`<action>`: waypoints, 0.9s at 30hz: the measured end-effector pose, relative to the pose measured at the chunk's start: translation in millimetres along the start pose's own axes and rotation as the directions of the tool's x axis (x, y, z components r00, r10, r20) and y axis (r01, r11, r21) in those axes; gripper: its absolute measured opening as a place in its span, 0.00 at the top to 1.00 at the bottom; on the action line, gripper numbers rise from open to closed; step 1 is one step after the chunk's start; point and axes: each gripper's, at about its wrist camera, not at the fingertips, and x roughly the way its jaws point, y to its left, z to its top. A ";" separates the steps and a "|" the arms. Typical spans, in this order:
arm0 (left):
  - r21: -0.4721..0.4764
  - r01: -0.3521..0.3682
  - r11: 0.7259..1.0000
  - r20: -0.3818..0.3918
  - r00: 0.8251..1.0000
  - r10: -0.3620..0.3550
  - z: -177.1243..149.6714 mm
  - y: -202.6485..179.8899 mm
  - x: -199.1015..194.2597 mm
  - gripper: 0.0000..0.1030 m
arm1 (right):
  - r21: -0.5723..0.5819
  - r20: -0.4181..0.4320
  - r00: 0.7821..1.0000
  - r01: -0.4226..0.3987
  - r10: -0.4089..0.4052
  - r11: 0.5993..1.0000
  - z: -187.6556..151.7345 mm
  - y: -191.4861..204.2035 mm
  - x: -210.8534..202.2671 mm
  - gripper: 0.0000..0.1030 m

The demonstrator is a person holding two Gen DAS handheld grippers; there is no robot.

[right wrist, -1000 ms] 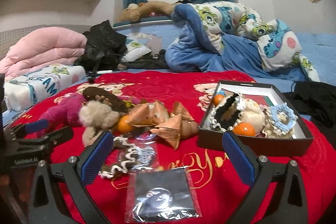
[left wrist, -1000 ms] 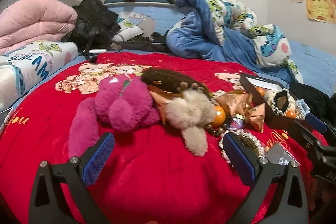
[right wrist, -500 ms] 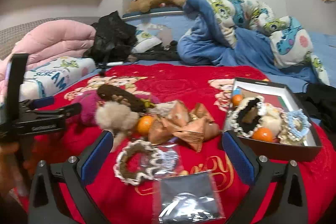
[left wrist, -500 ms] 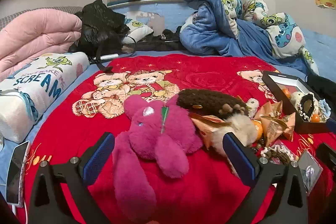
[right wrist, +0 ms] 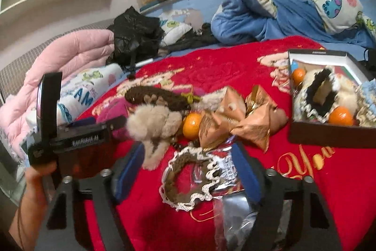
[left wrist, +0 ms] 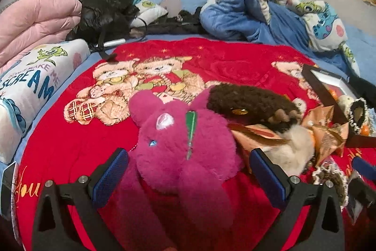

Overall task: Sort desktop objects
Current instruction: 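Grasp the pink plush with the left gripper while the right gripper grasps the brown crochet scrunchie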

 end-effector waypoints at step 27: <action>-0.047 -0.002 0.999 -0.084 0.996 -0.002 -4.5 8.2 27.9 0.20 | -0.061 -0.087 0.996 -0.005 0.000 0.998 -21.9 9.2 18.9 0.90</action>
